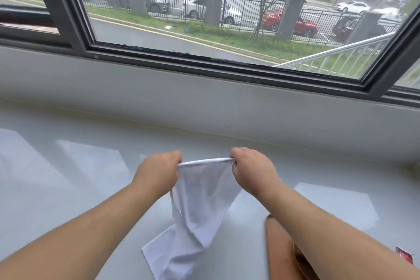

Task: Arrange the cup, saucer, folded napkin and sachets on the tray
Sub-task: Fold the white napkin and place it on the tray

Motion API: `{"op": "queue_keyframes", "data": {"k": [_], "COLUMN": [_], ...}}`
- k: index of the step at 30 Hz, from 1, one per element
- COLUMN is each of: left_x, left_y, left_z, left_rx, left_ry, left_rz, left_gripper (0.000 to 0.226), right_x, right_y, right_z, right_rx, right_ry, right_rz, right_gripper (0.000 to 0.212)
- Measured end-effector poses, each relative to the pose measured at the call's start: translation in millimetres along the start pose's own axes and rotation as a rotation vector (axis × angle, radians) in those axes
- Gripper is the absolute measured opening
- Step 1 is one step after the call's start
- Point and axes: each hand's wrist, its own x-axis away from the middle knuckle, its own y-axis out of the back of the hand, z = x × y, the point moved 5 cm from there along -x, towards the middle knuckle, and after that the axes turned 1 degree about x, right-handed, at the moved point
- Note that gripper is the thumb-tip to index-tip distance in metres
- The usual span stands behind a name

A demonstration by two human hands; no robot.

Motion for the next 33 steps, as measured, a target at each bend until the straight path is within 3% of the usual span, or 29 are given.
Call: {"op": "queue_keyframes", "data": {"k": [7,14,19,24,28,31,33], "left_x": [-40.5,-50.1,-23.7,17.5,50.5,95.8,159.2], "left_y": [90.4,218.2,261.6,236.0,185.5,124.0,45.5], "left_z": [13.6,-4.7,-33.7,-38.9,-29.6,-13.0,-4.3], "left_rx": [-0.133,-0.063,-0.052,-0.117,-0.206,-0.189,-0.240], "left_ry": [0.007,-0.131,-0.271,-0.359,-0.386,-0.382,-0.288], "left_rz": [-0.143,-0.558,-0.722,-0.783,-0.772,-0.640,-0.432], "left_gripper": [0.019,0.016,0.008,0.014,0.027,0.018,0.018], "right_x": [-34.8,-28.9,-1.2,38.8,69.2,115.9,164.7], "right_y": [115.0,233.3,270.7,240.3,185.5,121.0,48.7], "right_z": [-20.9,-32.4,-35.8,-41.4,-52.9,-44.1,-53.5], "right_rx": [0.103,0.193,0.192,0.097,0.035,-0.058,-0.075], "right_ry": [-0.043,-0.132,-0.157,-0.143,-0.141,-0.104,-0.071], "right_rz": [-0.220,-0.500,-0.594,-0.575,-0.446,-0.381,-0.184], "right_gripper": [0.021,0.025,0.020,0.020,0.016,0.016,0.017]}}
